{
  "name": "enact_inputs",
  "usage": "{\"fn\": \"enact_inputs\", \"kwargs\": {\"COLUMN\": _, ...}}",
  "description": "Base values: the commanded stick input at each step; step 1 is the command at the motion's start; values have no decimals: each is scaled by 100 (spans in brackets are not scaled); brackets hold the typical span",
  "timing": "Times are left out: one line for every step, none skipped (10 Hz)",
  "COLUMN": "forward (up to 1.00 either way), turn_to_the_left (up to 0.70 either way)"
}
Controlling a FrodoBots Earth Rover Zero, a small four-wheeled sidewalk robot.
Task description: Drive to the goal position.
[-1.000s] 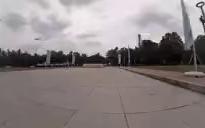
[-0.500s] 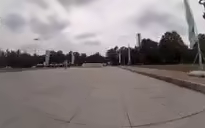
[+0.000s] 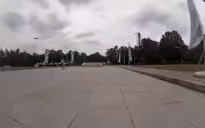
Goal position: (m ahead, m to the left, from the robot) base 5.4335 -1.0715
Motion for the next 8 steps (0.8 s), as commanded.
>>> {"fn": "enact_inputs", "kwargs": {"forward": 60, "turn_to_the_left": 0}}
{"fn": "enact_inputs", "kwargs": {"forward": 60, "turn_to_the_left": 0}}
{"fn": "enact_inputs", "kwargs": {"forward": 60, "turn_to_the_left": 0}}
{"fn": "enact_inputs", "kwargs": {"forward": 60, "turn_to_the_left": 0}}
{"fn": "enact_inputs", "kwargs": {"forward": 60, "turn_to_the_left": 0}}
{"fn": "enact_inputs", "kwargs": {"forward": 60, "turn_to_the_left": 0}}
{"fn": "enact_inputs", "kwargs": {"forward": 60, "turn_to_the_left": 0}}
{"fn": "enact_inputs", "kwargs": {"forward": 60, "turn_to_the_left": 0}}
